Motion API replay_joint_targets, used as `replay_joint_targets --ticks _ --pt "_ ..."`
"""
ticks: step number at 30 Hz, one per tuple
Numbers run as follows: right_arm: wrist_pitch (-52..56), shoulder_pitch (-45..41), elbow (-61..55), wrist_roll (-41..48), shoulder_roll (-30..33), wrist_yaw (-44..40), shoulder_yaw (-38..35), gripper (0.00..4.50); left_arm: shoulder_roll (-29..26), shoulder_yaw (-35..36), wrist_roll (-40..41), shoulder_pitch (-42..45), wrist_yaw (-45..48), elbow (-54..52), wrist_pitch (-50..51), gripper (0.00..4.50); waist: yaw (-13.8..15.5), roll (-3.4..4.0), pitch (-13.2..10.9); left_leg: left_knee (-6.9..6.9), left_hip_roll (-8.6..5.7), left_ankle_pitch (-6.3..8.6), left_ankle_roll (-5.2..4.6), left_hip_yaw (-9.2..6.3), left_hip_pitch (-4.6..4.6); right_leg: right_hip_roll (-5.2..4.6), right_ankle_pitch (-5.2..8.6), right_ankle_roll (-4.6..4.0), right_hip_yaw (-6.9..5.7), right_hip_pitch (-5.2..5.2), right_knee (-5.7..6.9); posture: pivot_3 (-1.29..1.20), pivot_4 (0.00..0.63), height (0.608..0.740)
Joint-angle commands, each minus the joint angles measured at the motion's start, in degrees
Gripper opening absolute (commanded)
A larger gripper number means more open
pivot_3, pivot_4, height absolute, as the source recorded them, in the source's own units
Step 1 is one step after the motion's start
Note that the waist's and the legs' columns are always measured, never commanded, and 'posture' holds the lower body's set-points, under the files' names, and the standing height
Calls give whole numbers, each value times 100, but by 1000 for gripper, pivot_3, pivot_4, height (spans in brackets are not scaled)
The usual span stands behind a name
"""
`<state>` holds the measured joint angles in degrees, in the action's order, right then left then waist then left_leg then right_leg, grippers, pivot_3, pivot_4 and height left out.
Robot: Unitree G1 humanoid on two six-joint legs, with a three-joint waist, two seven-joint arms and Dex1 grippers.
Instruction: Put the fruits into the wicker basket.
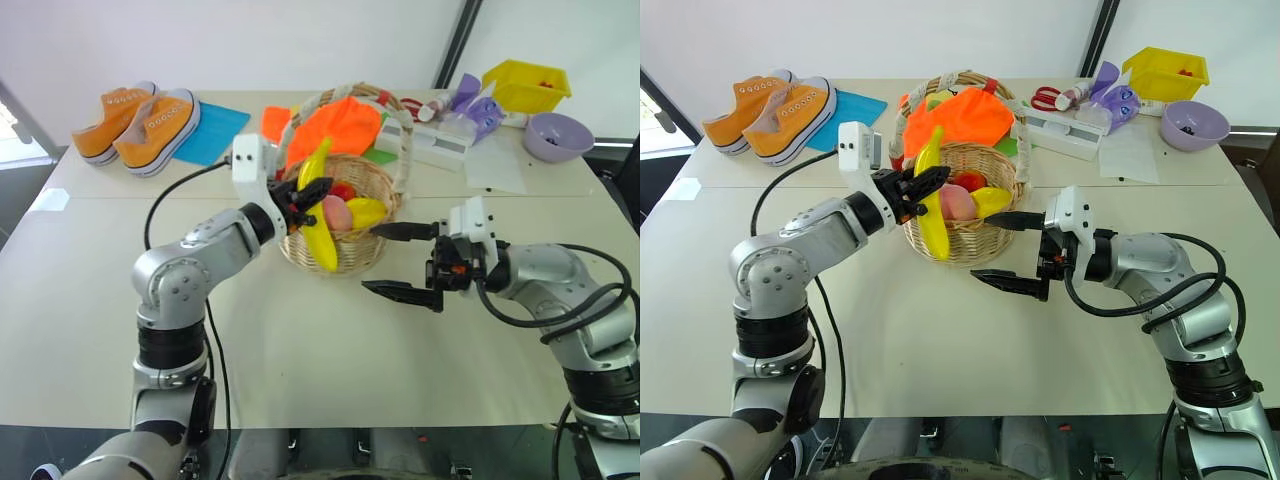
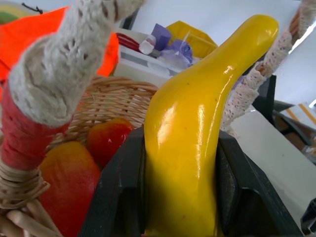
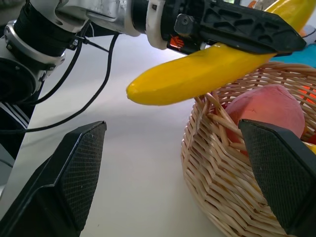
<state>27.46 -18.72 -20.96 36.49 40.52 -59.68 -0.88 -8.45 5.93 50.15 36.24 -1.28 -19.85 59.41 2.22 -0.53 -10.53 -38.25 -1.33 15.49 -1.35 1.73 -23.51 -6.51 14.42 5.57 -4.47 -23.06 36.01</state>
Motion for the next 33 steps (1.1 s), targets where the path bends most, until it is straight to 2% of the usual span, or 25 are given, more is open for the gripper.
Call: replay_joint_targets --ticks 1,6,10,19,26,28,29,32,33 --pt "-49 -7 -176 11 -45 67 -53 4500 74 -332 -540 162 -50 -38 -406 1174 4 0 0 0 0 0 0 0 0 0 0 0 0 1 0 0 150 740" --pt "-39 -9 -171 -3 -57 92 -26 4500 502 -225 -1133 270 -467 430 -944 1174 4 -1 0 0 0 -2 3 0 1 2 0 0 0 1 0 0 150 740" --pt "-53 -4 -163 4 -50 96 -55 4500 621 -262 -1421 410 -394 667 -1190 1174 -1 -2 -1 -2 0 -2 3 0 1 3 -1 1 -1 2 1 0 150 740" --pt "-679 -103 402 -390 -325 706 -546 4500 899 -278 -1806 398 -405 828 -1459 1174 8 -6 -4 -2 -1 -2 3 0 0 6 -2 3 -8 2 0 0 150 740" --pt "-745 -55 340 -481 -446 831 -461 4500 1221 15 -1795 488 -594 1006 -1485 1174 -1 -7 -4 -2 0 -2 4 0 0 8 -2 3 -9 2 1 0 150 740" --pt "-758 -45 314 -514 -440 821 -423 4500 1216 15 -1925 548 -651 1051 -1509 2243 4 -8 -4 -2 0 -2 3 0 0 8 -2 4 -10 2 2 0 150 740" --pt "-745 -27 298 -504 -435 808 -410 4500 1267 45 -1952 575 -707 1066 -1530 2576 4 -8 -5 -2 0 -2 3 0 0 8 -2 4 -10 2 2 0 150 740" --pt "-745 -16 291 -499 -434 784 -401 4500 1330 88 -1867 609 -670 1028 -1440 4091 3 -9 -5 -2 0 -2 3 0 0 9 -2 4 -10 2 2 0 150 740" --pt "-729 -33 299 -487 -438 781 -405 4500 1347 93 -1839 608 -661 985 -1393 4359 3 -9 -5 -2 -1 -2 3 0 0 9 -2 4 -10 2 2 0 150 740"
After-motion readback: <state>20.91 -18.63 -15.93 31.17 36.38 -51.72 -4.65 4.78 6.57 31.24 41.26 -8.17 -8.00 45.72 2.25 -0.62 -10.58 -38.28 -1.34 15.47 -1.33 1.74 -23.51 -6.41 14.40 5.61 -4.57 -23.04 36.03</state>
